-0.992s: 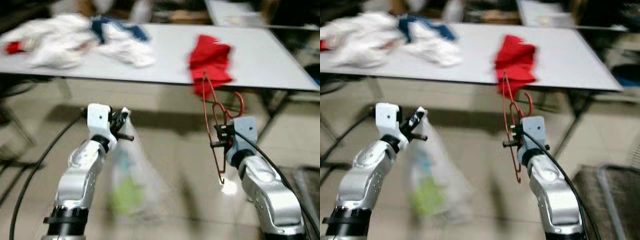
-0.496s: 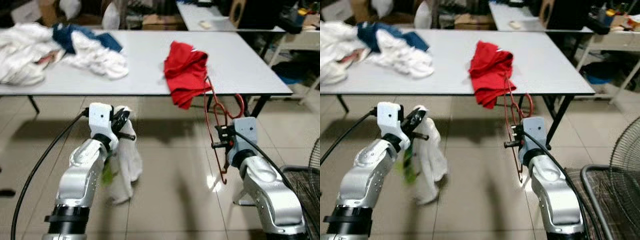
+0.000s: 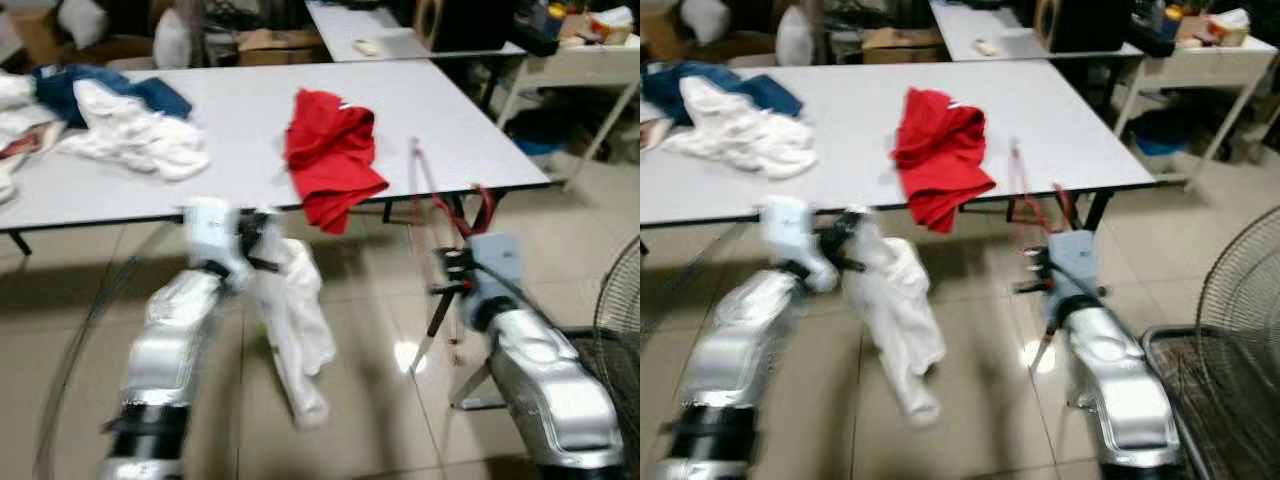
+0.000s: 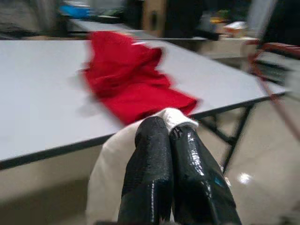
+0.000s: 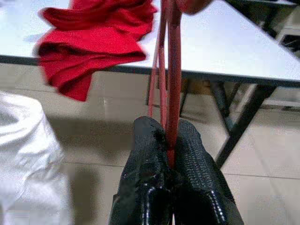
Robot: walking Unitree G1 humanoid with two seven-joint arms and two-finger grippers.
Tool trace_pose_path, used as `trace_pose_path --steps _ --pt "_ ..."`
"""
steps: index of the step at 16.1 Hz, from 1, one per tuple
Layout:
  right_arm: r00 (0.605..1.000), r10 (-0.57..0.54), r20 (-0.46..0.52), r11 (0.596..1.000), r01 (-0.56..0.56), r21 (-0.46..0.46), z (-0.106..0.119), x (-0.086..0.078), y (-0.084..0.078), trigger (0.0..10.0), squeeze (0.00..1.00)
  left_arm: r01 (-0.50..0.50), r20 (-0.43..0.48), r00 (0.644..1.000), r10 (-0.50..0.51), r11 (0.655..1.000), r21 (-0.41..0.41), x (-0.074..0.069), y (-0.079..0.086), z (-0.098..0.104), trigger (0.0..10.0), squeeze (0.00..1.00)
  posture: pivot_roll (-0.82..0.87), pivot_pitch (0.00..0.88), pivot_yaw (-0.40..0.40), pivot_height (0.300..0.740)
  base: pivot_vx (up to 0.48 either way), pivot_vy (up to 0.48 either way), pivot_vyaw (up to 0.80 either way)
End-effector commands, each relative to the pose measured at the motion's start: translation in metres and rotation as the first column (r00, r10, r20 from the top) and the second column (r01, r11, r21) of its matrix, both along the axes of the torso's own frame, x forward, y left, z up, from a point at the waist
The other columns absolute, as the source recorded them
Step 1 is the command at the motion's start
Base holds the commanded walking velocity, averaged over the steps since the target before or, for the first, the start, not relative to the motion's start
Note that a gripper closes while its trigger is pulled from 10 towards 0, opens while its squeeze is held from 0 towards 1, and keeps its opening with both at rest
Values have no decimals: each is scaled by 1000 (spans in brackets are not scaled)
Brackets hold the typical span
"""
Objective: Hang hanger
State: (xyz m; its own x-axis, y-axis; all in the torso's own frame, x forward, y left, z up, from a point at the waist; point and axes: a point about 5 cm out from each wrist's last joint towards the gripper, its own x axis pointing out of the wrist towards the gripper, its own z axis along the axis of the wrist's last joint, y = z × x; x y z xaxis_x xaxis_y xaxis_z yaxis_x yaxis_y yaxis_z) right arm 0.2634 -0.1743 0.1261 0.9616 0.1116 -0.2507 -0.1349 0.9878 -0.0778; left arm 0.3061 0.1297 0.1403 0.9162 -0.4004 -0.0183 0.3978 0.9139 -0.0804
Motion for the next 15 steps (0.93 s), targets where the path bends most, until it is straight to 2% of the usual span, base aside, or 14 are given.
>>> trace_pose_path --steps 1,3,4,6,7,9,10,12,13,15 --pt "995 91 43 993 -93 67 11 1 11 10000 0 -22 38 999 21 999 27 5 12 12 10000 0 -160 0 12 740 349 0 0" --pt "979 194 62 977 -199 82 18 0 14 10000 0 -18 62 998 16 999 29 10 13 21 10000 0 -155 0 10 740 345 0 0" --pt "932 355 73 934 -357 25 27 -7 10 10000 0 -10 99 995 7 1000 26 19 16 36 10000 0 -150 0 9 740 345 0 0" --pt "868 492 64 871 -490 -45 39 -16 -3 10000 0 -14 145 989 8 999 34 30 19 54 10000 0 -145 0 8 740 349 0 0" --pt "834 548 57 836 -546 -47 46 -21 -10 10000 0 -13 164 986 8 999 31 37 20 64 10000 0 -142 0 8 740 349 0 0" --pt "713 699 54 715 -698 -32 70 -37 -22 10000 0 -34 218 976 21 998 54 56 25 90 10000 0 -138 0 5 740 349 0 0" --pt "663 748 42 664 -747 -39 79 -42 -26 10000 0 -39 235 972 22 997 67 63 26 102 10000 0 -136 0 4 740 352 0 0" --pt "637 770 19 637 -769 -50 83 -45 -29 10000 0 -39 242 970 19 996 76 67 26 109 10000 0 -134 0 4 740 352 0 0" --pt "601 799 -31 599 -799 -61 85 -47 -32 10000 0 -33 257 966 11 996 80 71 25 118 10000 0 -133 0 1 740 349 0 0" --pt "559 824 -93 555 -829 -66 84 -50 -35 10000 0 -19 275 961 -2 997 75 73 22 126 10000 0 -128 0 -5 740 349 0 0"
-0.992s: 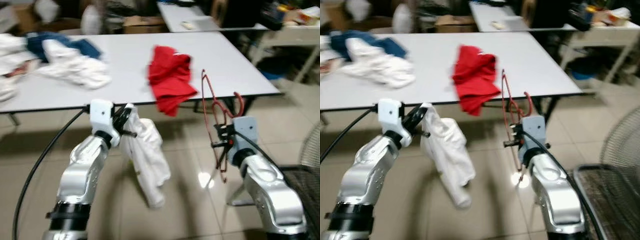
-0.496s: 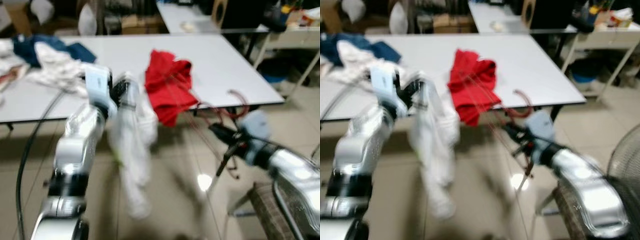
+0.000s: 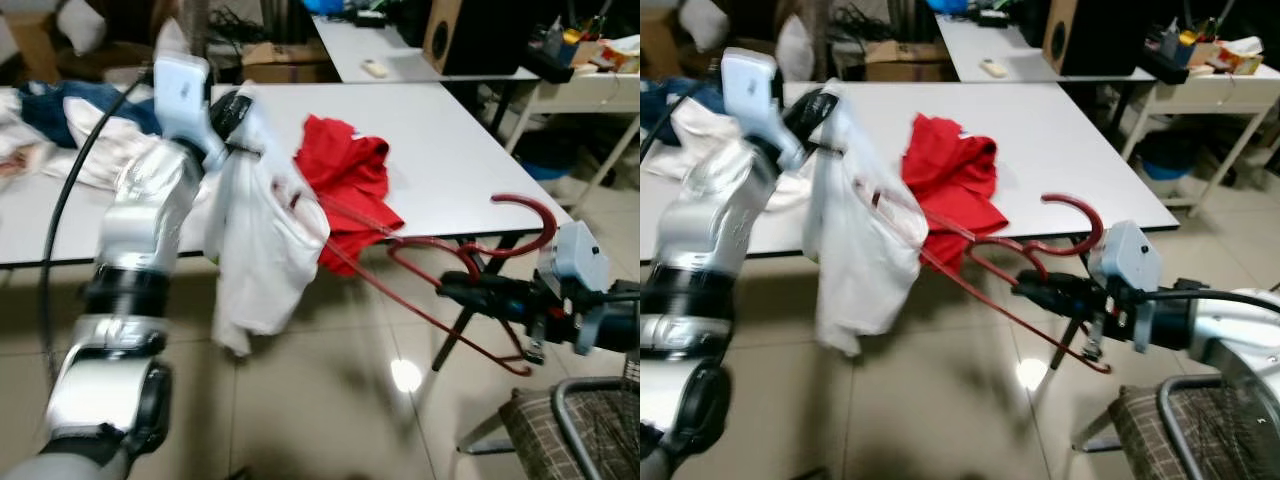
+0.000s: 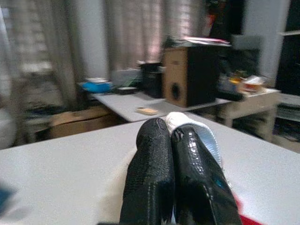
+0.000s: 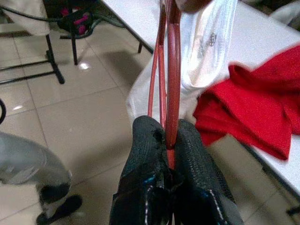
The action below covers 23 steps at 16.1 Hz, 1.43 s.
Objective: Hang hanger
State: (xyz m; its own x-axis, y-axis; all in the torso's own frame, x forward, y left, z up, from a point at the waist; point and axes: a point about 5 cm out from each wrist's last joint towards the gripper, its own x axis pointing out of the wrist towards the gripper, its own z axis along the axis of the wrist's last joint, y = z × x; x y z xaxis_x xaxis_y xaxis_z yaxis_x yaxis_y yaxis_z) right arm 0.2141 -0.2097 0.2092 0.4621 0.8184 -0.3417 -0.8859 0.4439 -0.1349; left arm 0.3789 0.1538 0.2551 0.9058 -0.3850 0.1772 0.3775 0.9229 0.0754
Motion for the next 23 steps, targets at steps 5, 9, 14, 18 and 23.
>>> trace_pose_path --steps 5,9,14,18,23 --pt "998 65 -24 996 -66 -61 -5 17 11 10000 0 111 117 987 -110 994 -3 -3 -12 41 10000 0 -112 0 -19 740 359 0 0" --pt "996 94 4 990 -93 -110 -9 36 23 10000 0 173 158 973 -171 985 -2 -13 -22 53 10000 0 -101 0 -34 740 368 0 0" --pt "995 18 98 986 -1 -168 -4 74 28 10000 0 257 214 944 -253 966 8 -31 -30 72 10000 0 -100 0 -52 740 371 0 0" --pt "879 -222 422 944 302 -131 46 132 15 10000 0 362 315 888 -336 932 -27 -51 -37 103 10000 0 -106 0 -55 740 372 0 0" --pt "385 -588 712 806 356 473 212 142 -12 10000 0 478 421 813 -402 874 -90 -69 -45 136 10000 0 -112 0 -58 740 372 0 0"
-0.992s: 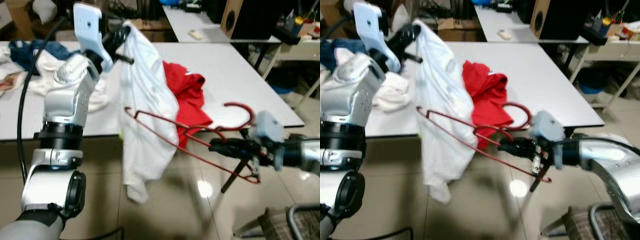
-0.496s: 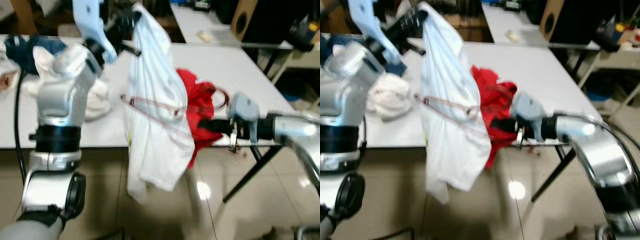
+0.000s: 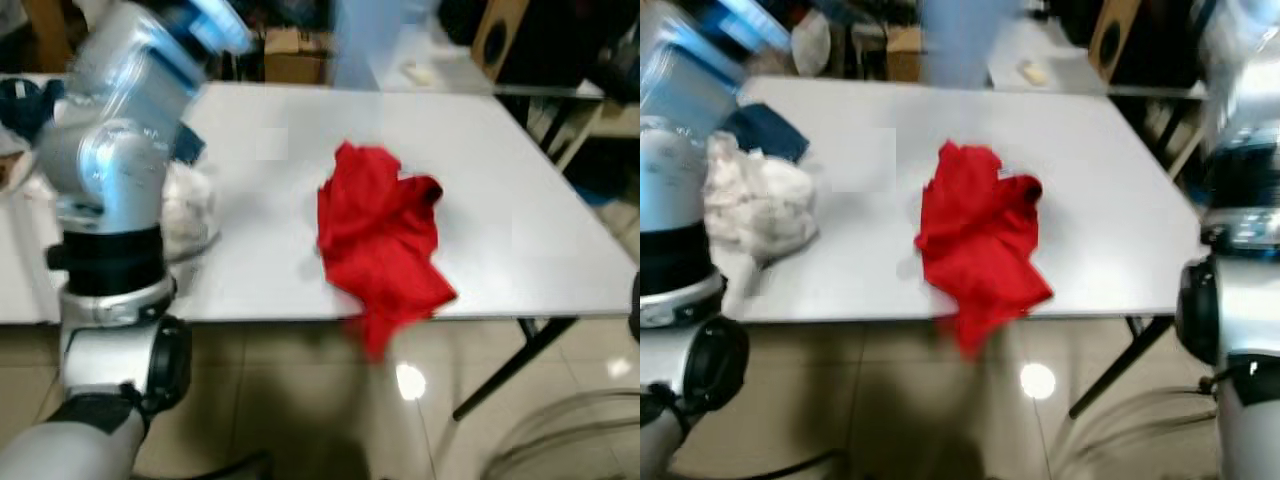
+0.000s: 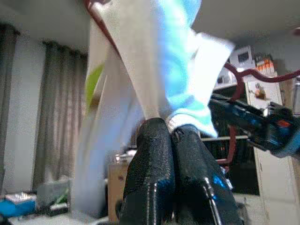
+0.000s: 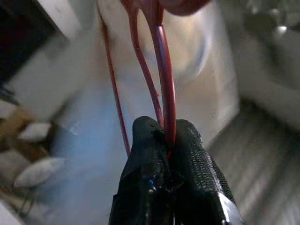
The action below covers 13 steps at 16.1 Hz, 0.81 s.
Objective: Hang hanger
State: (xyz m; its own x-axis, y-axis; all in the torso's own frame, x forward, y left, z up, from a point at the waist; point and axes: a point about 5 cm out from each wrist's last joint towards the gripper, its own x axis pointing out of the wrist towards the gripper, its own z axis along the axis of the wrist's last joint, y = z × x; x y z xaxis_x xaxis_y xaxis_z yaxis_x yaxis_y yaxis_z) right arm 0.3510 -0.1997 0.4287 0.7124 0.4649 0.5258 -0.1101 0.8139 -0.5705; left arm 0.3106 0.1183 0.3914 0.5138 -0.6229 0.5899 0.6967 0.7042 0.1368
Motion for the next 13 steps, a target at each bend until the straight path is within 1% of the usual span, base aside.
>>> trace_pose_path --steps 1,2,3,4,5,6,7,8,9,10,11,12,13 --pt "986 6 -165 998 -16 -64 -37 12 -9 10000 0 11 -63 998 -8 999 40 4 -12 -12 10000 0 -116 0 -58 740 307 0 0" --pt "970 24 -241 989 -58 -138 -59 16 -4 10000 0 15 -104 995 -9 998 56 8 -16 -22 10000 0 -116 0 -57 740 0 0 0" --pt "937 40 -347 963 -129 -236 -97 17 0 10000 0 8 -162 987 8 995 97 13 -23 -40 10000 0 -117 0 -57 740 0 0 0" --pt "901 51 -430 951 -175 -254 -128 15 -1 10000 0 13 -240 971 15 993 115 18 -34 -60 10000 0 -116 0 -56 740 0 0 0" --pt "888 48 -458 952 -179 -249 -140 13 -3 10000 0 14 -259 966 23 990 141 19 -40 -69 10000 0 -117 0 -54 740 0 0 0" --pt "865 48 -499 952 -191 -239 -161 8 -8 10000 0 32 -308 951 26 983 181 19 -49 -87 10000 0 -120 0 -51 740 0 0 0" --pt "829 46 -557 946 -215 -243 -182 -3 -16 10000 0 62 -359 932 50 953 295 18 -58 -113 10000 0 -129 0 -37 740 0 0 0" --pt "789 47 -613 936 -248 -248 -194 -16 -23 10000 0 85 -405 911 79 925 370 17 -62 -134 10000 0 -135 0 -29 740 0 0 0" --pt "761 52 -646 925 -281 -257 -198 -28 -31 10000 0 91 -453 884 113 910 405 18 -63 -150 10000 0 -138 0 -24 740 0 0 0" --pt "747 41 -663 918 -291 -271 -198 -36 -38 10000 0 56 -454 874 172 893 447 22 -63 -161 10000 0 -147 0 -13 740 0 0 0" --pt "746 25 -665 916 -284 -284 -198 -39 -42 10000 0 45 -450 872 190 886 462 24 -63 -164 10000 0 -150 0 -10 740 0 0 0" --pt "754 -23 -656 916 -246 -315 -198 -40 -50 10000 0 32 -455 865 210 883 467 28 -64 -170 10000 0 -152 0 -8 740 0 0 0" --pt "768 -92 -634 917 -182 -354 -197 -38 -59 10000 0 -5 -456 855 247 883 469 35 -64 -175 10000 0 -158 0 2 740 0 0 0"
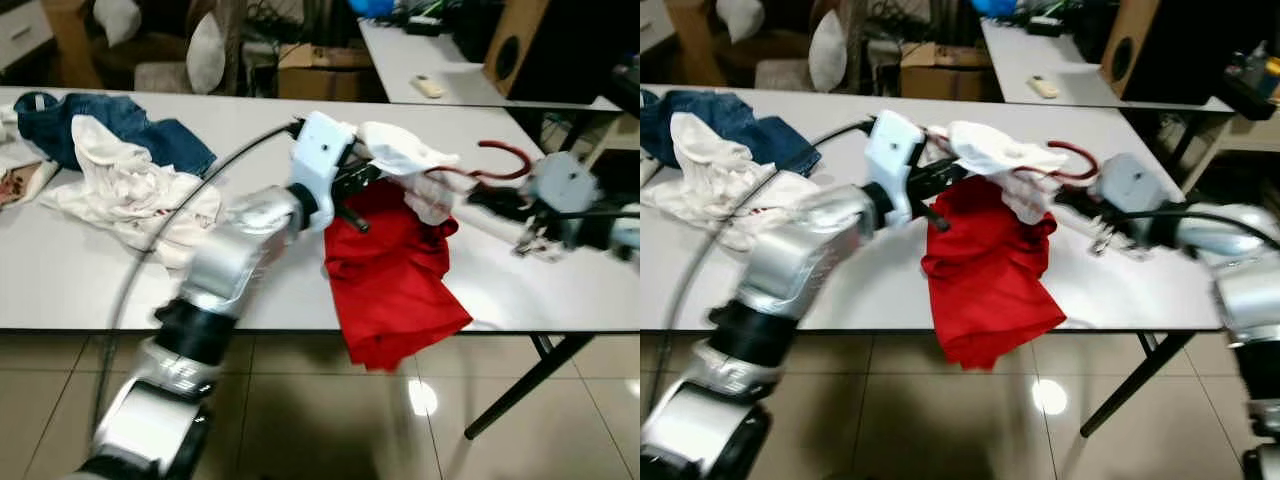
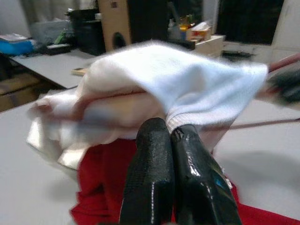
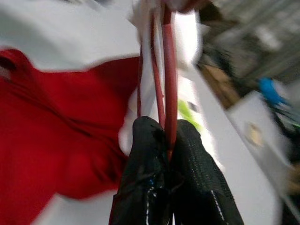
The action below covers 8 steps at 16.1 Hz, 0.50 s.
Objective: Hang hanger
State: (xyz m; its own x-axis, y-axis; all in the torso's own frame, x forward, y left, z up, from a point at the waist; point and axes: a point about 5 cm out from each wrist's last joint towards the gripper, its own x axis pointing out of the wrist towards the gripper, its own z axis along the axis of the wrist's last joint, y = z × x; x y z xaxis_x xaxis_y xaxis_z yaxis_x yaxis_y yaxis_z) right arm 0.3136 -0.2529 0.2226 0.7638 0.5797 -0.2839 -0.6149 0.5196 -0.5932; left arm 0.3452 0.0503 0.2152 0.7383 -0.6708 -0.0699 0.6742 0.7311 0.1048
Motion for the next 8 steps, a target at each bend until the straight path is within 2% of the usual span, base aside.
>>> trace_pose_path --steps 1,3,4,6,8 --pt "997 -55 55 998 55 -8 10 1 -11 10000 0 -73 25 997 71 996 50 9 7 -4 10000 0 -161 0 5 740 0 0 0" --pt "999 -36 34 999 37 -28 10 -6 -12 10000 0 -148 35 989 146 986 71 20 13 -9 10000 0 -160 0 7 740 0 0 0" --pt "1000 -2 -4 999 2 -50 11 -14 -12 10000 0 -210 32 978 208 973 93 28 21 -13 10000 0 -160 0 7 740 0 0 0" --pt "987 95 -130 989 -109 -102 8 -34 -13 10000 0 -329 28 944 329 933 142 41 37 -25 10000 0 -166 0 10 740 0 0 0" --pt "958 153 -241 974 -187 -126 7 -50 -15 10000 0 -391 19 919 393 909 141 48 46 -31 10000 0 -168 0 8 740 0 0 0"
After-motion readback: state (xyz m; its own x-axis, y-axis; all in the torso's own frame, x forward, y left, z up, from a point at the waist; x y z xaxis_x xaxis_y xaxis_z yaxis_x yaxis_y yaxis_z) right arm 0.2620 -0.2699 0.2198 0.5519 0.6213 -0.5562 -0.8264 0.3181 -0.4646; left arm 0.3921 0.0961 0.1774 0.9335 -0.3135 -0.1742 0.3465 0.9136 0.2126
